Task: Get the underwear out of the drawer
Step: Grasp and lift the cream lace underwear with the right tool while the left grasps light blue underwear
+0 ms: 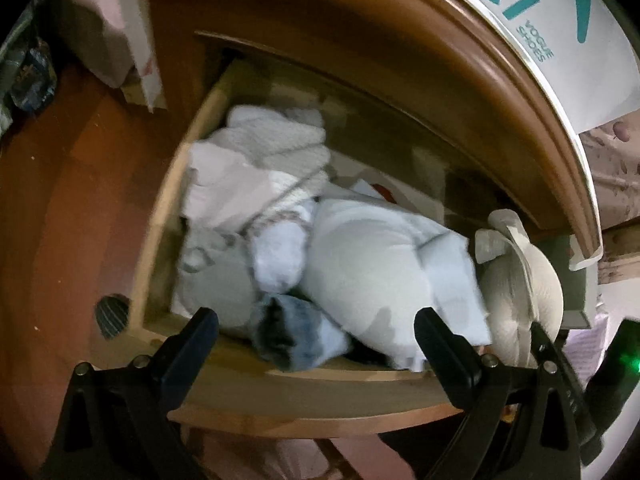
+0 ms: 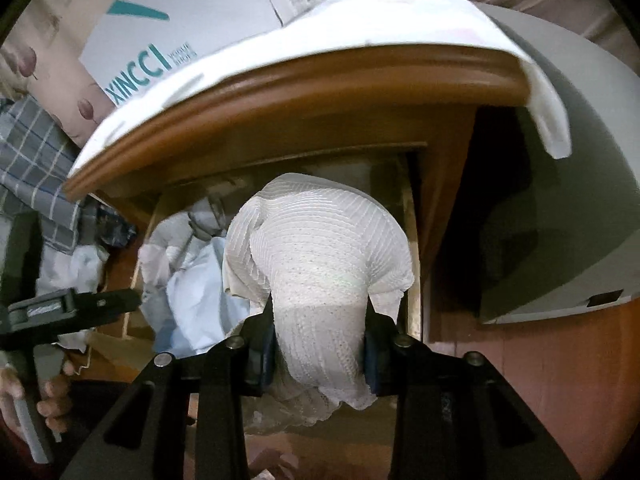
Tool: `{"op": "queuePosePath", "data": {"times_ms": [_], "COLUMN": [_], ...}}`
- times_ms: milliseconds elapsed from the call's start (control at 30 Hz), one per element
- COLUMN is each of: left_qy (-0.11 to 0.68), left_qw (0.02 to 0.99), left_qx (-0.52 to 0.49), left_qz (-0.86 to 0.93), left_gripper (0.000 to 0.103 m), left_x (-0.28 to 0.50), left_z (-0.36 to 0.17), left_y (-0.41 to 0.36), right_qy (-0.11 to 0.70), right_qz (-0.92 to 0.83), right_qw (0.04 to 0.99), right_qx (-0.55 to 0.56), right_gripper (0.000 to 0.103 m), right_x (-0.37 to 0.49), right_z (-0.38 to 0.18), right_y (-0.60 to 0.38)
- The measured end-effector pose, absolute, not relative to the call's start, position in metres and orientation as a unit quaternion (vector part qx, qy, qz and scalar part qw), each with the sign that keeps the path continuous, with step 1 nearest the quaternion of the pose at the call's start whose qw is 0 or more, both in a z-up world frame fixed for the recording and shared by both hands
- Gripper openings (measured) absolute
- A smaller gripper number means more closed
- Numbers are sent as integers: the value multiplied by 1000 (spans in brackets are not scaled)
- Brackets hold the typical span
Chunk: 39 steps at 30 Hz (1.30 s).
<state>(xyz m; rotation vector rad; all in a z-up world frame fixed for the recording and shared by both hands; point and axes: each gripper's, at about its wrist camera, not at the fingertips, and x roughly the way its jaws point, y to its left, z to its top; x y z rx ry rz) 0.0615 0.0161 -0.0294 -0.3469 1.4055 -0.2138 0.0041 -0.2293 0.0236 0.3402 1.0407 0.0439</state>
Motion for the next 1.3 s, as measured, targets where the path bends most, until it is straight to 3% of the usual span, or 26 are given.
{"op": "queuePosePath", "data": {"times_ms": [267, 667, 733, 800, 867, 1300], "left_qy": [655, 704, 708, 711, 718, 657], "left_qw": [731, 696, 690, 689, 680, 738], "left_qx": [-162, -129, -138, -129, -138, -89], "left_qz": [-101, -60, -57, -56, -47, -123], "left_gripper": [101, 101, 88, 35, 24, 20], "left_x": [81, 98, 99, 99, 97, 70], "left_z": [-27, -89, -94, -94, -95, -18], "left_y": [-27, -64, -61, -61, -53, -42], "right_qy": [464, 476, 477, 476, 479, 485], "right_qz": [6, 4, 4, 5, 8, 12], "right_qw": [866, 855, 855, 855, 854, 854], "right_qx": [184, 203, 206, 206, 204, 187], "right_gripper": [31, 31, 31, 31, 31, 31], "right_x": [-11, -8, -6, -5, -5, -1], "right_z": [35, 31, 31, 31, 30, 28], "right_y": [-243, -256, -256, -256, -255, -246]}}
